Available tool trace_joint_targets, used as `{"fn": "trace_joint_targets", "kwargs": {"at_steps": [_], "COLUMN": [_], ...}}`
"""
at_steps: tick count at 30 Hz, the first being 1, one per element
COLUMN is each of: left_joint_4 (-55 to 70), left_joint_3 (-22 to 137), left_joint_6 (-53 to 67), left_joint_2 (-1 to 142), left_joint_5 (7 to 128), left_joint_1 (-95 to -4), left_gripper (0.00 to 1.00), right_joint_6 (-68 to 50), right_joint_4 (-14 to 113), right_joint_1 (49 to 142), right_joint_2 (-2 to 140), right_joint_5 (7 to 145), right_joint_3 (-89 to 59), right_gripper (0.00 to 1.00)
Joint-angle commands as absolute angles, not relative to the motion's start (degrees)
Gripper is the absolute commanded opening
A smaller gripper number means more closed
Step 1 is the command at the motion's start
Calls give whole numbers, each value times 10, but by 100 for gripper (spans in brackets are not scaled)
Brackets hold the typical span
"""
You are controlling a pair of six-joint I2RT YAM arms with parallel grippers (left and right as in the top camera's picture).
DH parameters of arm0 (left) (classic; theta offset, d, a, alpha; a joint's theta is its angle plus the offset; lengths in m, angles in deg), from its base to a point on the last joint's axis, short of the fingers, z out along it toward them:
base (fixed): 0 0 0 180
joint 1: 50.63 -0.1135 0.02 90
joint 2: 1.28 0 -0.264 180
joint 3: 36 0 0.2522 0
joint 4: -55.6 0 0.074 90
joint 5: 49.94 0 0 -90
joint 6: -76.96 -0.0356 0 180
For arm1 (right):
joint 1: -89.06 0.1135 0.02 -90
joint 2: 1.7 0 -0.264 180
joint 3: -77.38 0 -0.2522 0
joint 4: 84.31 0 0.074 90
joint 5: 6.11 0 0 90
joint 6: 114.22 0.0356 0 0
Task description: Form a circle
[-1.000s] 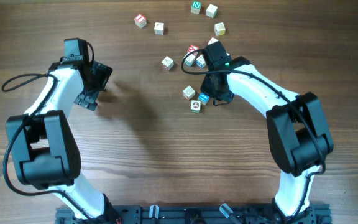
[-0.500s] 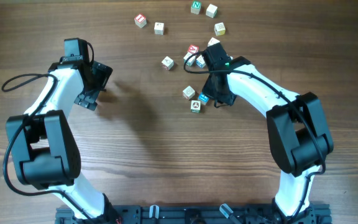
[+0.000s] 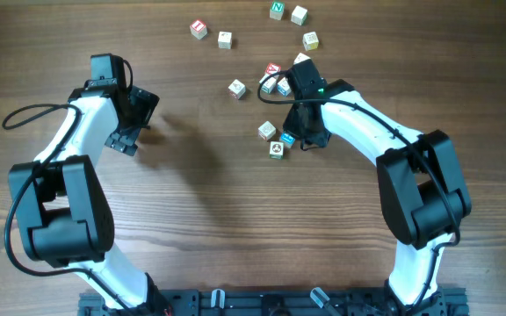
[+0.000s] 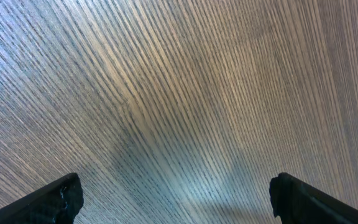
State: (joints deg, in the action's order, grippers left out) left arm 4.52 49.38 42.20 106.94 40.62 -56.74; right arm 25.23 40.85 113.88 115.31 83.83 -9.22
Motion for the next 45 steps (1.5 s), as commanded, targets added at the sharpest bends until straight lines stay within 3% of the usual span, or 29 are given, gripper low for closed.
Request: {"fn": "trace_joint_targets", "kwargs": {"at_steps": [1, 13, 21, 25, 37, 45], "left_joint_4": [45, 45, 45, 45, 45, 45], "left_joint_3": [496, 496, 496, 496, 496, 496], "left_joint_6": [427, 427, 427, 427, 427, 427], "left_joint_2": [1077, 1077, 1077, 1077, 1077, 1077], "left_joint_5": [407, 407, 407, 407, 407, 407], "left_joint_1": [-568, -568, -568, -568, -568, -568], "left_gripper": [100, 100, 100, 100, 100, 100], "right_joint_6": [221, 164, 164, 219, 163, 192], "right_joint_4": [425, 461, 463, 437, 452, 438], "right_joint_1": [1143, 1143, 1143, 1143, 1153, 1153], "right_joint_2": [1142, 1142, 1142, 1142, 1142, 1142], "right_joint_5": [825, 825, 826, 854, 818, 838], "right_joint_3": [-88, -88, -88, -88, -88, -88], "right_gripper": [5, 5, 5, 5, 5, 5]}}
